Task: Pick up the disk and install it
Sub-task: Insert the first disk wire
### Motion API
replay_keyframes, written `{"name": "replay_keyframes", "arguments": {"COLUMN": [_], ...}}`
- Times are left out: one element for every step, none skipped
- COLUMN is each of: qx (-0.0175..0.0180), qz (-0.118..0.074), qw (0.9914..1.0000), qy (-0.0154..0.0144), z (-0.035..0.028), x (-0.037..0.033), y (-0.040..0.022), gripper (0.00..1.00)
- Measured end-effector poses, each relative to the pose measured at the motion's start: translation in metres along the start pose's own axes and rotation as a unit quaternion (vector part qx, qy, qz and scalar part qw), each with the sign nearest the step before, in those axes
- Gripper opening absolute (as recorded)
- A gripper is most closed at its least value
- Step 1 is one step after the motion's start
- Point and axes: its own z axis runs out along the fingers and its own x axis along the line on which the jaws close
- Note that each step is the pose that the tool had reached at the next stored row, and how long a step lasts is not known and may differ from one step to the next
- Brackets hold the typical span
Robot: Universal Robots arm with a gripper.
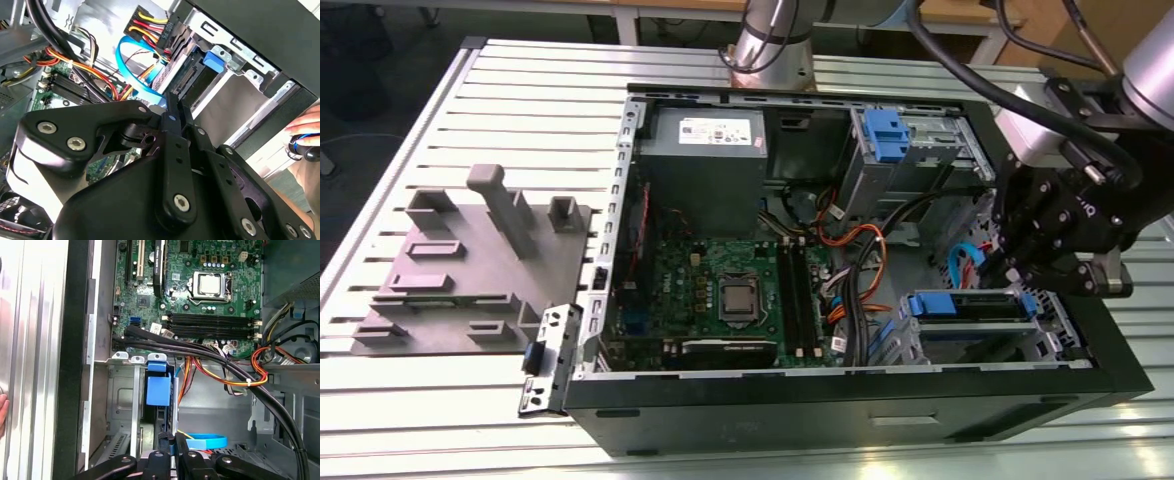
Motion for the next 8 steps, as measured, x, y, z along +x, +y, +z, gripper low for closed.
{"name": "replay_keyframes", "arguments": {"qx": [0.0, 0.0, 0.0, 0.0, 0.0, 0.0, 0.0, 0.0002], "qz": [0.0, 0.0, 0.0, 0.0, 0.0, 0.0, 0.0, 0.0], "qw": [1.0, 1.0, 1.0, 1.0, 1.0, 1.0, 1.0, 1.0], "qy": [0.0, 0.0, 0.0, -0.0001, 0.0, 0.0, -0.0001, 0.0], "z": [0.0006, 0.0013, 0.0016, 0.0018, 0.0018, 0.002, 0.0028, 0.0039], "x": [0.0013, 0.0026, 0.0035, 0.0036, 0.0036, 0.0036, 0.0037, 0.0037], "y": [0.0, 0.0, 0.0, -0.0001, -0.0001, -0.0001, -0.0001, -0.0002], "gripper": [0.16, 0.16, 0.16, 0.16, 0.16, 0.16, 0.16, 0.16]}}
